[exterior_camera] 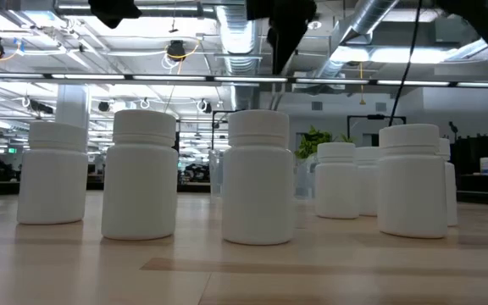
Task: Pick and place pill bottles into a basket
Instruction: Put the white medicine bottle into the transparent bin
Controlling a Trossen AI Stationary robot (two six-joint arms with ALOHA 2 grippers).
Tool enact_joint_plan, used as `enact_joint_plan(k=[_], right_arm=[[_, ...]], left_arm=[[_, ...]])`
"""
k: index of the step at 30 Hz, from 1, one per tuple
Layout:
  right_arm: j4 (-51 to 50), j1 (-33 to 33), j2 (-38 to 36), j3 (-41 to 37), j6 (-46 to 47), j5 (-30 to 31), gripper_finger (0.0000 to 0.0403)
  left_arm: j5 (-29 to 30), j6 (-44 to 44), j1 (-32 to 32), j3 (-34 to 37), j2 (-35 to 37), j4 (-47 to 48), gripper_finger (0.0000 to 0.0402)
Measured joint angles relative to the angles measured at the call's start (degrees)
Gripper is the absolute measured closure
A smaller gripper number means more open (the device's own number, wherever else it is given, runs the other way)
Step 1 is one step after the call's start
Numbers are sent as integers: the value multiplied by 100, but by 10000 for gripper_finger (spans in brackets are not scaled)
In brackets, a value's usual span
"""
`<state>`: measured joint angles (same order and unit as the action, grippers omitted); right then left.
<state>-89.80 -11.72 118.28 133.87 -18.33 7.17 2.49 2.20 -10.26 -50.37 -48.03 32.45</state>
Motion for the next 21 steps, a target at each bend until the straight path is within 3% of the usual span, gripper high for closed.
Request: enact_joint_plan(k=[12, 16, 21], right_arm=[[-18, 794, -1388, -129, 946, -591, 158], [-13, 1100, -2136, -807, 1571, -644, 159], [-24, 1511, -3015, -2257, 2595, -774, 159]], left_arm=[[-231, -6, 0, 0, 2, -15, 123], [-288, -148, 0, 0, 2, -12, 123], [-373, -199, 0, 0, 4, 0, 123]])
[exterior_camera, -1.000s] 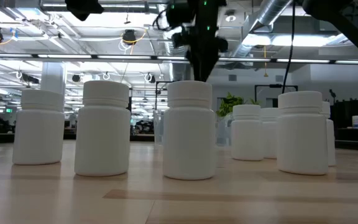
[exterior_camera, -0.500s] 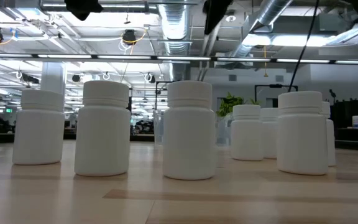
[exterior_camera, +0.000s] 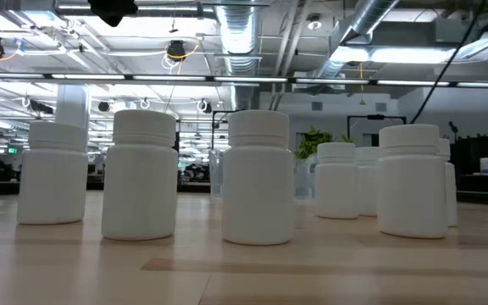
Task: Pick and place pill bottles into a basket
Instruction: Put the white medicine bottle into the transparent bin
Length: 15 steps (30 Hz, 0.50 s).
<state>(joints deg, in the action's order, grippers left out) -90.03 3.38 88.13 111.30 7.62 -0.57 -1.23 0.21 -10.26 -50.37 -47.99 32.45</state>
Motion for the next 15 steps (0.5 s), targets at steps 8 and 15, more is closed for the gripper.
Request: enact_joint_plan(k=[8, 15], right_arm=[[395, 847, -554, -2170, 866, 1, 159], [1550, 1291, -355, -2958, 1084, 3, 159]], left_arm=[[-116, -210, 0, 0, 0, 15, 123], [-329, -449, 0, 0, -1, 20, 123]])
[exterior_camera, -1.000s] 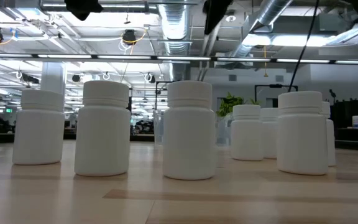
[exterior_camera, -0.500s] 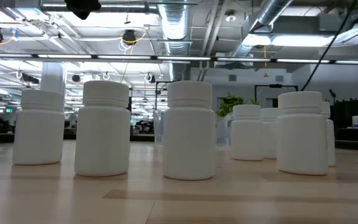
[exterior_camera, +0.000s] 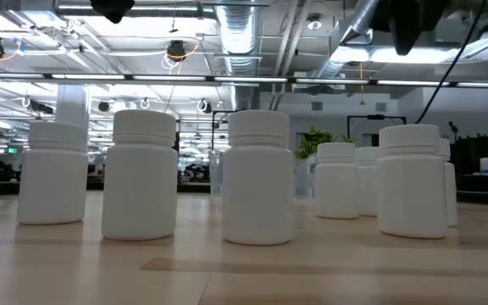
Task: Pick and place pill bottles into a basket
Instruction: Put the white medicine bottle into the transparent bin
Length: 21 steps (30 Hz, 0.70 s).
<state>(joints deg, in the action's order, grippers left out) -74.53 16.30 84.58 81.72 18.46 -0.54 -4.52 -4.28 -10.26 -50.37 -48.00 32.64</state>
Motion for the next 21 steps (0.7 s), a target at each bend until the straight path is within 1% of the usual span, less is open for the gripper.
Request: enact_joint_plan(k=[6, 13, 17, 21], right_arm=[[379, 109, 399, 4, 101, -27, 159], [457, 109, 495, 1, 298, -89, 159], [483, 109, 646, 4, 62, -92, 159], [498, 47, 829, 6, -379, -111, 159]], left_arm=[[-201, -211, 0, -2, -87, -21, 123], [-278, -279, 0, -2, -82, 4, 123], [-327, -357, 0, -2, -86, 57, 123], [-327, -360, 0, -4, -86, 53, 123]])
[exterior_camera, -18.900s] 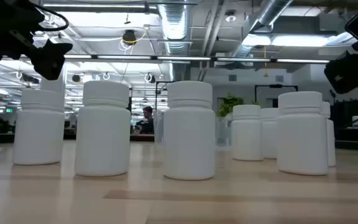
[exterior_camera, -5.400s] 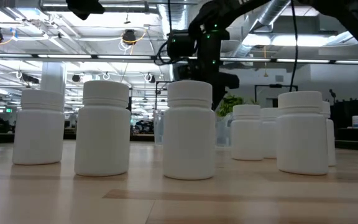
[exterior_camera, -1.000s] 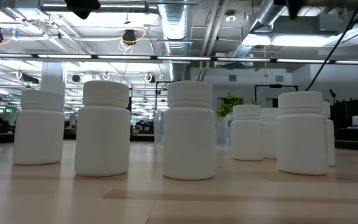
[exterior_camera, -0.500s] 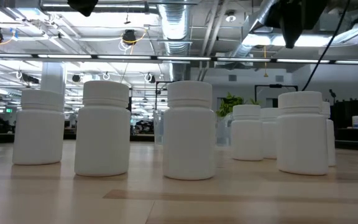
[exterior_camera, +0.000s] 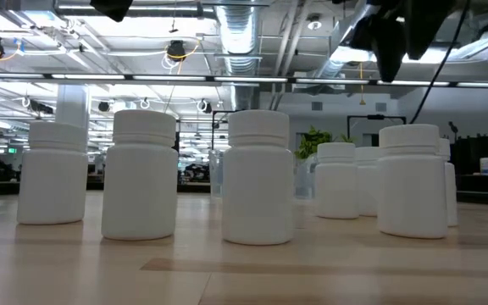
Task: Pick and place pill bottles into a basket
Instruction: Put the white medicine bottle into the transparent bin
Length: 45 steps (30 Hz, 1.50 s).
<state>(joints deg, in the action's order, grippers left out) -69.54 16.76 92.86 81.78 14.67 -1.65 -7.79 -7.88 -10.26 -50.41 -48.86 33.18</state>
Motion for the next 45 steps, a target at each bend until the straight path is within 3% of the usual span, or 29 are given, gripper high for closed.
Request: enact_joint_plan(k=[16, 45], right_arm=[[153, -405, 817, 7, -1336, -273, 158], [619, -414, 1064, 2, -1512, 52, 159]], left_arm=[[-52, 15, -1, 2, -3, 107, 123], [21, 254, 0, 2, -2, 141, 123]])
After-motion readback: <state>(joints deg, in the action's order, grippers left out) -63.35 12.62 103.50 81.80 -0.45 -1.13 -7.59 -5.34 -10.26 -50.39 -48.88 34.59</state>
